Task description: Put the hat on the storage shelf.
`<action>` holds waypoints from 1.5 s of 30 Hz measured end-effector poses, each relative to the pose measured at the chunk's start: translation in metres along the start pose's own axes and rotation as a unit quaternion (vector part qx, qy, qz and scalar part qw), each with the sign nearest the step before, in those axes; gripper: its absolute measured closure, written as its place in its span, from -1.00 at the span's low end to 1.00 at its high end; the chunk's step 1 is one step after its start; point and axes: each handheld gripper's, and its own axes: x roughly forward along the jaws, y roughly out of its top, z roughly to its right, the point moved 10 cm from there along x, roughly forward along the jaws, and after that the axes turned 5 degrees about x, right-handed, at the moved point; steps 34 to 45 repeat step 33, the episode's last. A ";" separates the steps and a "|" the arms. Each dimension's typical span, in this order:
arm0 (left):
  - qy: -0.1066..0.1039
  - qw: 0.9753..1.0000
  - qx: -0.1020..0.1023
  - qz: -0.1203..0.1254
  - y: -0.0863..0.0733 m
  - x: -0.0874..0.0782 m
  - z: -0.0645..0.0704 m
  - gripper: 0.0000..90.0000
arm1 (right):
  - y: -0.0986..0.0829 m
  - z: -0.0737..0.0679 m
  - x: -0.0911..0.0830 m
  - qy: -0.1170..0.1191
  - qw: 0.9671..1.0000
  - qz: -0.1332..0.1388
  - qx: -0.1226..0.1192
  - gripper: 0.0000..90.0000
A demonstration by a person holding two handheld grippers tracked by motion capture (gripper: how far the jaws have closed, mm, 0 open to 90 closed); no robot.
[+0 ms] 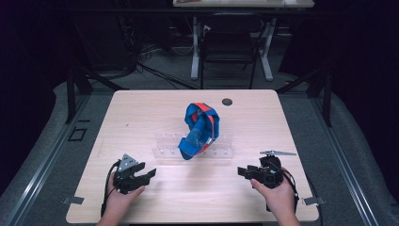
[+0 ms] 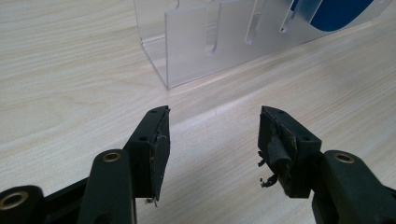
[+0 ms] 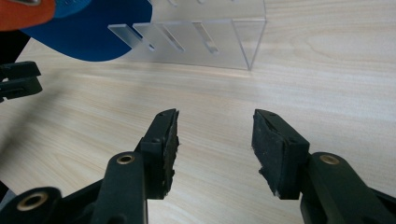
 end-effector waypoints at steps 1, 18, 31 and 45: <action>0.000 1.000 0.000 0.000 0.000 0.000 0.000 -0.01 | -0.002 0.002 0.001 0.002 1.000 0.004 0.000 0.10; -0.004 1.000 0.008 -0.007 -0.003 0.005 0.004 -0.02 | -0.014 0.020 0.004 -0.004 0.999 0.043 -0.020 0.25; -0.009 1.000 0.020 -0.012 -0.003 0.008 0.011 -0.02 | -0.024 0.028 0.008 0.013 0.999 0.041 -0.001 0.46; -0.014 1.000 0.017 -0.008 -0.001 0.010 0.013 -0.03 | -0.023 0.030 0.007 0.012 0.999 0.048 -0.005 0.43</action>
